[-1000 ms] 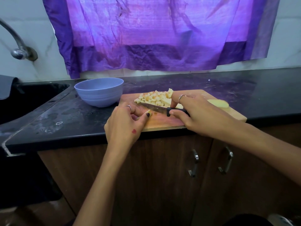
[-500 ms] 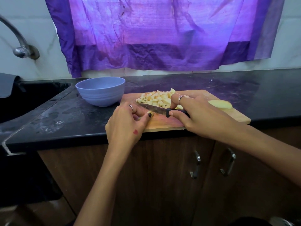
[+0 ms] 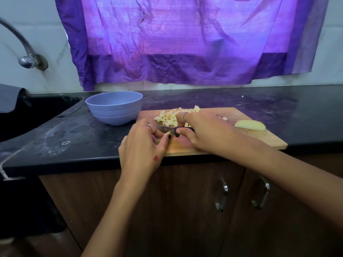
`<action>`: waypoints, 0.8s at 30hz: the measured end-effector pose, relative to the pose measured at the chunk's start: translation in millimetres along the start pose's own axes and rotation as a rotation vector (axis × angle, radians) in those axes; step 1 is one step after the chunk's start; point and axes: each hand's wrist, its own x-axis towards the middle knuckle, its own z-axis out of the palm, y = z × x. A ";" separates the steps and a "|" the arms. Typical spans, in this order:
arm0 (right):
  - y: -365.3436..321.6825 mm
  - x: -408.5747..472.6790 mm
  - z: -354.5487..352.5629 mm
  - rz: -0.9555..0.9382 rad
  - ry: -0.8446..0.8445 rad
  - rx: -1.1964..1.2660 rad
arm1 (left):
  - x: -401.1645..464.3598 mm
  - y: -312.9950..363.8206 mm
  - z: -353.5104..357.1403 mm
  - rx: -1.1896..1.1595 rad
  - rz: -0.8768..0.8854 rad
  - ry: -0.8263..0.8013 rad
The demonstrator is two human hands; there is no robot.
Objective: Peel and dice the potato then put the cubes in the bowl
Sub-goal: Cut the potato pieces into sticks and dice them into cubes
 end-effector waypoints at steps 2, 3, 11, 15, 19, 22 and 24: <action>-0.6 -1.6 0.7 0.003 0.005 -0.016 | -2.3 2.9 -0.5 0.034 0.016 0.015; -0.6 -3.7 1.1 0.002 0.009 -0.021 | -2.8 3.6 -1.0 0.043 0.021 0.018; 10.7 -36.9 -12.4 0.039 0.017 -0.042 | -3.2 4.7 -3.7 0.036 0.008 -0.005; 14.1 -40.8 -20.7 0.068 0.120 0.089 | -2.1 3.2 -1.9 0.060 -0.002 0.002; 7.1 -43.3 -12.4 0.031 0.109 0.069 | -2.1 3.2 -2.3 0.031 0.000 0.008; 5.4 -42.5 -8.8 0.036 0.096 0.051 | -2.2 2.7 -2.9 0.004 0.004 0.003; 5.0 -41.1 -8.2 0.035 0.097 0.047 | -1.7 2.4 -2.7 0.001 0.006 -0.005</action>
